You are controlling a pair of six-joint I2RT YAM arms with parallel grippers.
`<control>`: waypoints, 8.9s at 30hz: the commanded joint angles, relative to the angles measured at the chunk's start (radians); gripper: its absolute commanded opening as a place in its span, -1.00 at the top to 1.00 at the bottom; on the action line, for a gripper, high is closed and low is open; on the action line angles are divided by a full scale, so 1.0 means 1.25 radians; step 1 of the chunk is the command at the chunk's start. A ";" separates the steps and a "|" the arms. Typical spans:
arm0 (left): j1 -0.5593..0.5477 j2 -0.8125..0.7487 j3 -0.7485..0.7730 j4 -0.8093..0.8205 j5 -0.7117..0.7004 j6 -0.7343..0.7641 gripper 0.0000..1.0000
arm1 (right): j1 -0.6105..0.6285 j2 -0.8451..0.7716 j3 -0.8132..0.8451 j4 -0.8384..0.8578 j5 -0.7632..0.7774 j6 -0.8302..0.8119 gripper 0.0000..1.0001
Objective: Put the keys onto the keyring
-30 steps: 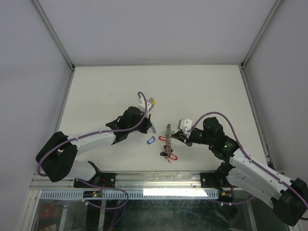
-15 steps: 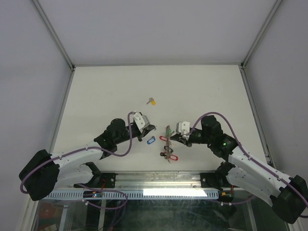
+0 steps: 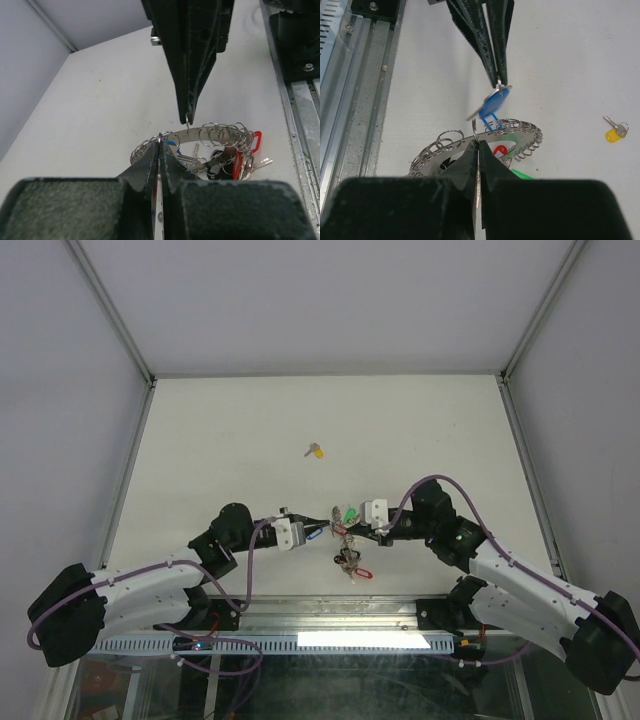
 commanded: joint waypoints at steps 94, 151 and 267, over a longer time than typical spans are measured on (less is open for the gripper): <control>-0.083 0.023 0.033 -0.014 -0.109 0.171 1.00 | 0.005 -0.002 -0.012 0.305 0.110 0.326 1.00; -0.095 0.042 -0.017 -0.091 -0.451 -0.174 0.75 | -0.015 -0.027 -0.182 0.555 0.158 0.441 1.00; -0.094 0.144 0.119 0.005 -0.078 0.039 1.00 | -0.014 0.024 0.043 0.083 0.056 0.034 0.54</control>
